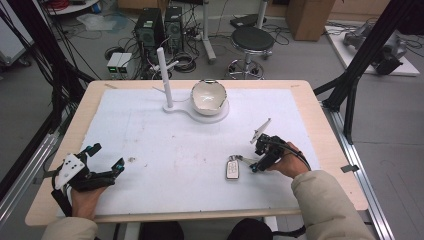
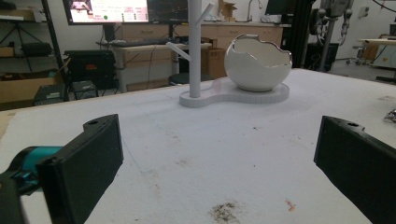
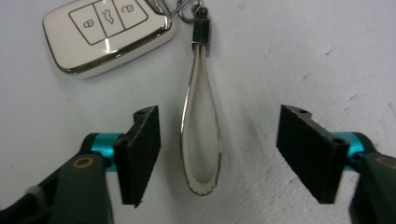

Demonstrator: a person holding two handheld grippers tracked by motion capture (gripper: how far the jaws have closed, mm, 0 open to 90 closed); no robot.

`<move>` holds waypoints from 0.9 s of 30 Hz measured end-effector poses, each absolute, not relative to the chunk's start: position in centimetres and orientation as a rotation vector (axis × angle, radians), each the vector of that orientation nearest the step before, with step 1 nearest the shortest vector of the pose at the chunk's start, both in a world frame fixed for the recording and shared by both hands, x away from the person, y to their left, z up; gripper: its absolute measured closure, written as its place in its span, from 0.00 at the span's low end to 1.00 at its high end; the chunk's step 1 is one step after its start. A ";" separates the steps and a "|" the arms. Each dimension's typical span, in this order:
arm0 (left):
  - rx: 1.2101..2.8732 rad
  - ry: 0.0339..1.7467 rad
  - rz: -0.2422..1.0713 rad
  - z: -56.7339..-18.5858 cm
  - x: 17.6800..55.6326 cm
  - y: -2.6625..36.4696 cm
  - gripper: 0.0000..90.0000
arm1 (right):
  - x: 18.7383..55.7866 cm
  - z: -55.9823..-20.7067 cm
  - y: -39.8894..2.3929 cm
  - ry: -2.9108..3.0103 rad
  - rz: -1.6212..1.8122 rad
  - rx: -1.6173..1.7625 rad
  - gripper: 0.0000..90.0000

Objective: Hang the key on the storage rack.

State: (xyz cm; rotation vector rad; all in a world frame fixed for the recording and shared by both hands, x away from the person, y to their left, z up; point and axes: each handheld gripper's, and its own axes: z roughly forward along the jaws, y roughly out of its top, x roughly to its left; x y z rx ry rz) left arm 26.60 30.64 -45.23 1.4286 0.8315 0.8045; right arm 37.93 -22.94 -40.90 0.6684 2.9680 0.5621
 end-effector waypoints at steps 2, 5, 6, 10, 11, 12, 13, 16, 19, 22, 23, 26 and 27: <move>1.428 0.831 0.805 -45.2 26.6 30.6 0.02 | 38.0 -41.0 -22.9 2.969 0.559 0.661 0.42; 1.427 0.830 0.805 -45.2 26.6 30.7 0.02 | 37.9 -41.0 -22.7 2.981 0.544 0.654 0.53; 1.426 0.830 0.805 -45.2 26.6 30.6 0.02 | 37.9 -41.0 -22.6 2.988 0.526 0.634 0.60; 1.425 0.832 0.804 -45.2 26.6 30.6 0.02 | 37.8 -41.0 -22.5 2.983 0.502 0.619 0.77; 1.427 0.830 0.805 -45.2 26.6 30.7 0.02 | 37.8 -41.0 -22.5 2.983 0.502 0.619 0.77; 1.427 0.830 0.805 -45.2 26.6 30.6 0.02 | 37.8 -40.9 -22.5 2.984 0.498 0.622 0.84; 1.426 0.831 0.805 -45.2 26.6 30.6 0.02 | 37.8 -40.9 -22.5 2.984 0.498 0.622 0.84; 1.427 0.830 0.805 -45.2 26.6 30.6 0.02 | 37.7 -40.8 -22.2 2.985 0.456 0.601 0.97; 1.427 0.830 0.805 -45.2 26.6 30.6 0.02 | 37.7 -40.7 -22.1 2.990 0.448 0.615 0.97; 1.427 0.830 0.806 -45.2 26.6 30.6 0.02 | 37.7 -40.8 -22.0 3.000 0.453 0.616 0.97; 1.429 0.830 0.807 -45.2 26.6 30.6 0.02 | 37.7 -40.8 -22.0 2.998 0.455 0.606 0.97; 1.430 0.829 0.809 -45.2 26.6 30.6 0.02 | 37.6 -40.7 -21.9 2.994 0.462 0.603 0.97; 1.430 0.828 0.809 -45.2 26.6 30.6 0.02 | 37.5 -40.6 -21.9 2.991 0.468 0.609 0.97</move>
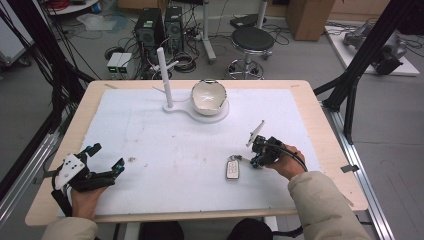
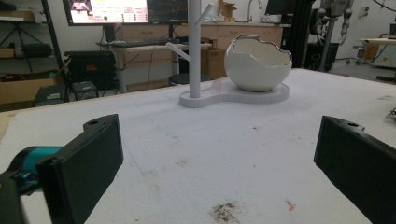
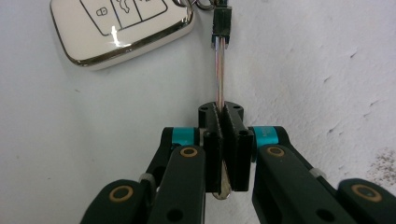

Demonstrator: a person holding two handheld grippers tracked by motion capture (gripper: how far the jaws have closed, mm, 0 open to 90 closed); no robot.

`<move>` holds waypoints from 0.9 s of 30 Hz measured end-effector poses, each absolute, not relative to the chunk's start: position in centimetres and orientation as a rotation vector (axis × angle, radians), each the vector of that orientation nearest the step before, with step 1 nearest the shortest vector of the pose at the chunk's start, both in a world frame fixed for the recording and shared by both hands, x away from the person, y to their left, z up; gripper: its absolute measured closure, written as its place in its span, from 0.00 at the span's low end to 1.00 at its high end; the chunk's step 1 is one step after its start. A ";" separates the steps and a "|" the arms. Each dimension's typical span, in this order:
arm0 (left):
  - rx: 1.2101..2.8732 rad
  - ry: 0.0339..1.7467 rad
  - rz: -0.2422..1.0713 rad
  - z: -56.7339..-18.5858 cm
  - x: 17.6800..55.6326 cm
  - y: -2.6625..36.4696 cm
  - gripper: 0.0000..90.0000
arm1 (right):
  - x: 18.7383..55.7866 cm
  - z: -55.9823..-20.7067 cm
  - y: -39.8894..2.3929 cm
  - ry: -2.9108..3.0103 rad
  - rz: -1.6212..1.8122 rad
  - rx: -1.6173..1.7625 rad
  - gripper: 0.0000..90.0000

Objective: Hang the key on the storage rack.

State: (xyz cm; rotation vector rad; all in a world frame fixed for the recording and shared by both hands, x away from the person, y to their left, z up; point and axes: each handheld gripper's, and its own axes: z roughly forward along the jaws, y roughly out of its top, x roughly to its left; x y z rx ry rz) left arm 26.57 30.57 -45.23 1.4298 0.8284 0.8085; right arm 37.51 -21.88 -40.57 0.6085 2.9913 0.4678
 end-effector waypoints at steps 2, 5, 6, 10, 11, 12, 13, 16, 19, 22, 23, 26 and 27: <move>1.440 0.828 0.814 -45.2 26.6 30.4 0.02 | 37.5 -40.4 -21.8 2.988 0.481 0.631 0.97; 1.476 0.837 0.786 -45.0 26.9 30.4 0.02 | 37.2 -39.5 -21.7 2.978 0.507 0.594 0.97; 1.512 0.836 0.785 -44.9 27.2 30.3 0.02 | 37.1 -38.9 -21.6 2.972 0.526 0.581 0.97; 1.576 0.795 0.774 -43.7 27.7 30.0 0.02 | 36.9 -37.6 -21.3 2.949 0.576 0.546 0.97; 1.584 0.780 0.763 -43.1 28.0 29.9 0.02 | 36.9 -37.2 -21.2 2.939 0.595 0.533 0.97; 1.593 0.771 0.758 -42.5 28.2 29.7 0.02 | 36.9 -36.7 -21.1 2.938 0.608 0.519 0.97; 1.597 0.764 0.754 -42.1 28.3 29.6 0.02 | 36.8 -36.3 -21.0 2.937 0.610 0.506 0.97; 1.634 0.715 0.736 -39.9 29.1 29.1 0.02 | 36.6 -35.3 -20.4 2.930 0.628 0.470 0.97; 1.669 0.671 0.710 -38.0 29.6 28.3 0.02 | 36.4 -34.4 -19.9 2.918 0.671 0.442 0.97; 1.718 0.619 0.693 -36.4 30.0 27.3 0.02 | 36.2 -33.8 -19.4 2.916 0.690 0.408 0.97; 1.735 0.595 0.671 -35.7 30.2 26.8 0.02 | 36.2 -33.6 -19.2 2.915 0.692 0.396 0.97; 1.771 0.541 0.622 -34.1 30.6 25.5 0.02 | 36.0 -32.9 -18.3 2.916 0.718 0.349 0.97; 1.789 0.521 0.595 -33.6 30.8 25.0 0.02 | 36.0 -32.9 -18.3 2.916 0.718 0.349 0.97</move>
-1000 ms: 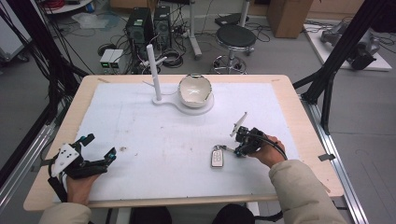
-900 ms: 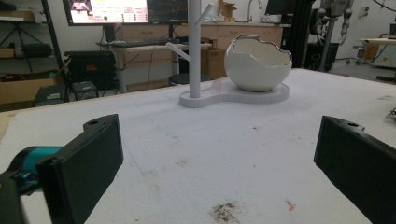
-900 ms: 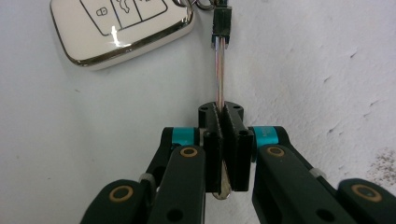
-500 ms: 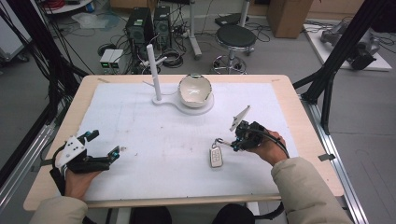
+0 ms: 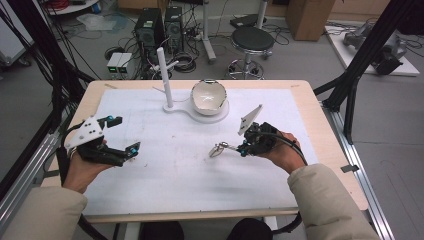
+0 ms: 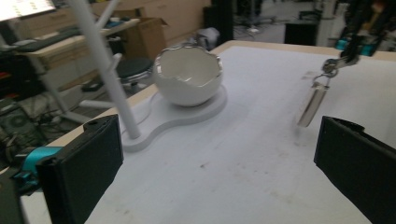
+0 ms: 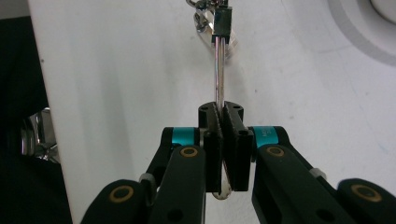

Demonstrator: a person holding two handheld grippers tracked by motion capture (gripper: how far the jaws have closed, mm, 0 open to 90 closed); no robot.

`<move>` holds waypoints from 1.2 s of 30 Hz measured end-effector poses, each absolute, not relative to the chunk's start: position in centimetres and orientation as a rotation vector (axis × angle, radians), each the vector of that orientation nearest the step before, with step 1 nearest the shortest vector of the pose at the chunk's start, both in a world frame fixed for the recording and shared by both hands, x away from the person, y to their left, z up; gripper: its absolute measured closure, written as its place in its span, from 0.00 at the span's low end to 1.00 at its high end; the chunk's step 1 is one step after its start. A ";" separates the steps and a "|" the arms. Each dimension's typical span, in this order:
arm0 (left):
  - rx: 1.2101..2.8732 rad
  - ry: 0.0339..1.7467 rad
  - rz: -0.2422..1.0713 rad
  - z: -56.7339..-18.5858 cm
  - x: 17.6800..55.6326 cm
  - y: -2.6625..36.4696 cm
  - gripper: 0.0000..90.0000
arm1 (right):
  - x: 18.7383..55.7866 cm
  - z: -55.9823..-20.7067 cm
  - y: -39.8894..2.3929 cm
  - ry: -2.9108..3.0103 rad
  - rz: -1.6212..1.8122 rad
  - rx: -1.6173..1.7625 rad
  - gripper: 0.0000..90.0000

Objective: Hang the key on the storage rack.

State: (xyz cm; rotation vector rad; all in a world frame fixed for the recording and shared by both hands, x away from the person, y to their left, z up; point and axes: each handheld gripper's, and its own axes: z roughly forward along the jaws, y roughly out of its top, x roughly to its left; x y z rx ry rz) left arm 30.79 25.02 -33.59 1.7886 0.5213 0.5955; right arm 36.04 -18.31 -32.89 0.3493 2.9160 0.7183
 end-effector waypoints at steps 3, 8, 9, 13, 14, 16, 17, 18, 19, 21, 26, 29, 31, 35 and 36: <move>1.846 0.462 0.557 -32.0 31.2 23.3 0.02 | 35.8 -32.0 -17.3 2.919 0.751 0.292 0.97; 1.894 0.394 0.479 -30.5 31.5 21.3 0.02 | 35.5 -31.3 -16.4 2.920 0.773 0.227 0.97; 1.903 0.382 0.466 -30.3 31.6 20.9 0.02 | 35.5 -31.2 -16.2 2.918 0.778 0.212 0.97; 1.945 0.320 0.404 -30.2 32.0 18.7 0.02 | 35.2 -30.9 -15.1 2.931 0.793 0.157 0.97; 1.952 0.308 0.390 -30.3 32.1 18.1 0.02 | 35.2 -30.9 -15.1 2.931 0.793 0.157 0.97; 1.983 0.274 0.356 -30.6 32.2 17.0 0.02 | 35.1 -30.8 -14.6 2.933 0.800 0.128 0.97; 1.997 0.267 0.343 -30.8 32.2 16.6 0.02 | 35.0 -30.9 -14.4 2.931 0.806 0.113 0.97; 2.018 0.254 0.334 -31.0 32.3 16.2 0.02 | 34.8 -30.8 -14.3 2.945 0.805 0.111 0.97; 2.033 0.249 0.320 -31.1 32.3 15.8 0.02 | 34.8 -30.8 -14.3 2.945 0.805 0.111 0.97; 2.053 0.235 0.304 -31.4 32.5 15.0 0.02 | 34.6 -30.8 -14.1 2.950 0.798 0.093 0.97; 2.066 0.204 0.268 -31.7 32.5 13.1 0.02 | 34.4 -31.1 -13.3 2.964 0.786 0.057 0.97; 2.104 0.180 0.241 -32.0 32.4 11.8 0.02 | 34.2 -31.3 -12.8 2.976 0.798 0.038 0.97; 2.135 0.169 0.219 -32.4 32.4 10.9 0.02 | 34.1 -31.3 -12.7 2.979 0.796 0.051 0.97; 2.168 0.147 0.200 -33.0 32.5 9.6 0.04 | 34.0 -31.4 -12.4 2.989 0.792 0.025 0.97; 2.174 0.140 0.190 -33.1 32.5 9.2 0.05 | 34.0 -31.4 -12.3 2.985 0.791 0.016 0.97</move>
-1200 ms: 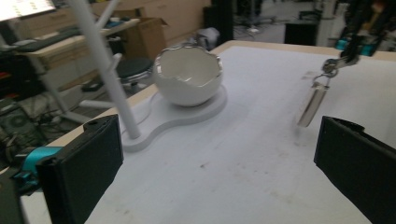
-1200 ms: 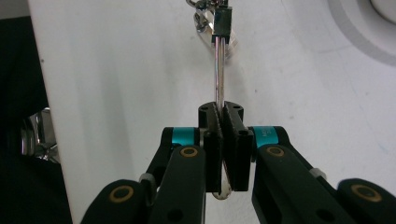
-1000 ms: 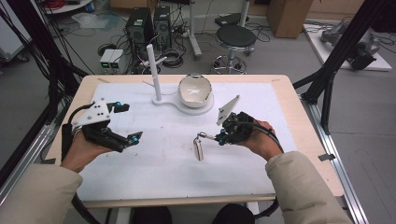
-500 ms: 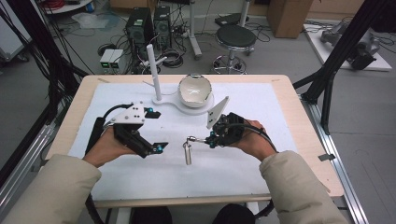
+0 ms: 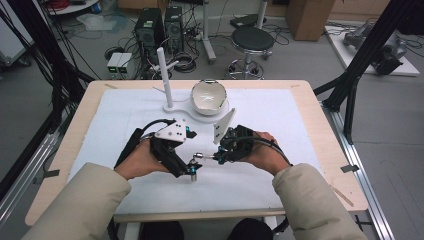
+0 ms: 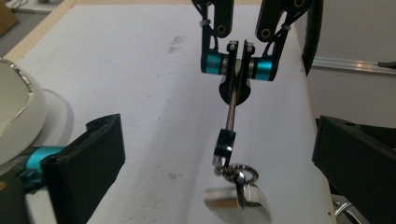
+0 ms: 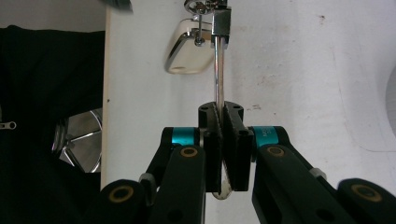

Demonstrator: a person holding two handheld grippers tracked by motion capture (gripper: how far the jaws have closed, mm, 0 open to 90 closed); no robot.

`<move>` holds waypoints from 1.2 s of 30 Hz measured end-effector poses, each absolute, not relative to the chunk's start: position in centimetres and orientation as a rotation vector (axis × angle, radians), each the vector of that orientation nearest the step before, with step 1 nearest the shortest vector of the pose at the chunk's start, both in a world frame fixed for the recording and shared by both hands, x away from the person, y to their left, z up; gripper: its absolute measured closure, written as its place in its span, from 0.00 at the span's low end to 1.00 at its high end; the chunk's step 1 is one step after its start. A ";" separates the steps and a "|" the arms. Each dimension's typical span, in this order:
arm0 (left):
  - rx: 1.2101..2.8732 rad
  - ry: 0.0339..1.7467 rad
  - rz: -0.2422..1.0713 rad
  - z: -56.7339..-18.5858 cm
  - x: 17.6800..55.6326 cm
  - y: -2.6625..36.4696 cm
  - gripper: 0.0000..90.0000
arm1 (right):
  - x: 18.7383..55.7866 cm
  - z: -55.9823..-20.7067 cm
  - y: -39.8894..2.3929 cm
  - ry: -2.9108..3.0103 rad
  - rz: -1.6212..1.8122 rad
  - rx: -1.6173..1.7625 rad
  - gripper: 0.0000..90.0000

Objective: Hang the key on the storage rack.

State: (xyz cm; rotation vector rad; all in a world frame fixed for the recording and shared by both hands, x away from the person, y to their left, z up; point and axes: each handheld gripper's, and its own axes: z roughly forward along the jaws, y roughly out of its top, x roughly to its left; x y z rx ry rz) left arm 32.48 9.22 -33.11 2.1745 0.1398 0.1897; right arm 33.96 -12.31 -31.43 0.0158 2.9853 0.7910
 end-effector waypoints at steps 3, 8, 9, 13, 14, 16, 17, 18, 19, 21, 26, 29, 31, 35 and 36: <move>2.191 0.127 0.176 -33.4 32.5 8.6 0.10 | 33.9 -31.4 -12.2 2.992 0.790 0.007 0.97; 2.214 0.113 0.146 -33.7 32.5 8.1 0.17 | 33.8 -31.5 -12.3 3.006 0.785 0.010 0.97; 2.222 0.108 0.138 -33.8 32.5 8.0 0.19 | 33.9 -31.4 -12.3 3.003 0.785 0.007 0.97; 2.246 0.092 0.136 -34.0 32.6 7.9 0.31 | 33.9 -31.5 -12.2 3.000 0.789 -0.009 0.97; 2.253 0.101 0.128 -34.1 32.6 7.9 0.31 | 33.9 -31.5 -12.2 3.000 0.789 -0.009 0.97; 2.265 0.104 0.120 -34.2 32.7 7.9 0.38 | 33.9 -31.6 -12.1 3.002 0.787 -0.025 0.97; 2.265 0.104 0.115 -34.3 32.7 7.8 0.38 | 33.9 -31.6 -12.1 3.002 0.787 -0.025 0.97; 2.268 0.097 0.108 -34.3 32.7 7.8 0.45 | 33.9 -31.6 -12.1 3.002 0.789 -0.029 0.97; 2.269 0.091 0.106 -34.3 32.7 7.8 0.45 | 33.9 -31.6 -12.1 3.002 0.789 -0.029 0.97; 2.275 0.083 0.107 -34.3 32.7 7.8 0.49 | 33.9 -31.6 -12.1 3.005 0.786 -0.038 0.97; 2.298 0.072 0.086 -34.5 32.7 7.7 0.62 | 33.9 -31.7 -11.9 3.006 0.780 -0.048 0.97; 2.311 0.064 0.084 -34.5 32.7 7.7 0.72 | 33.8 -31.7 -11.9 3.006 0.772 -0.056 0.97; 2.315 0.057 0.092 -34.6 32.5 7.6 0.75 | 33.7 -31.8 -11.8 3.002 0.767 -0.059 0.97; 2.330 0.060 0.095 -34.7 32.3 7.6 0.76 | 33.5 -31.8 -11.7 3.004 0.754 -0.074 0.97; 2.333 0.063 0.102 -34.6 32.3 7.6 0.76 | 33.6 -31.9 -11.6 3.004 0.764 -0.083 0.97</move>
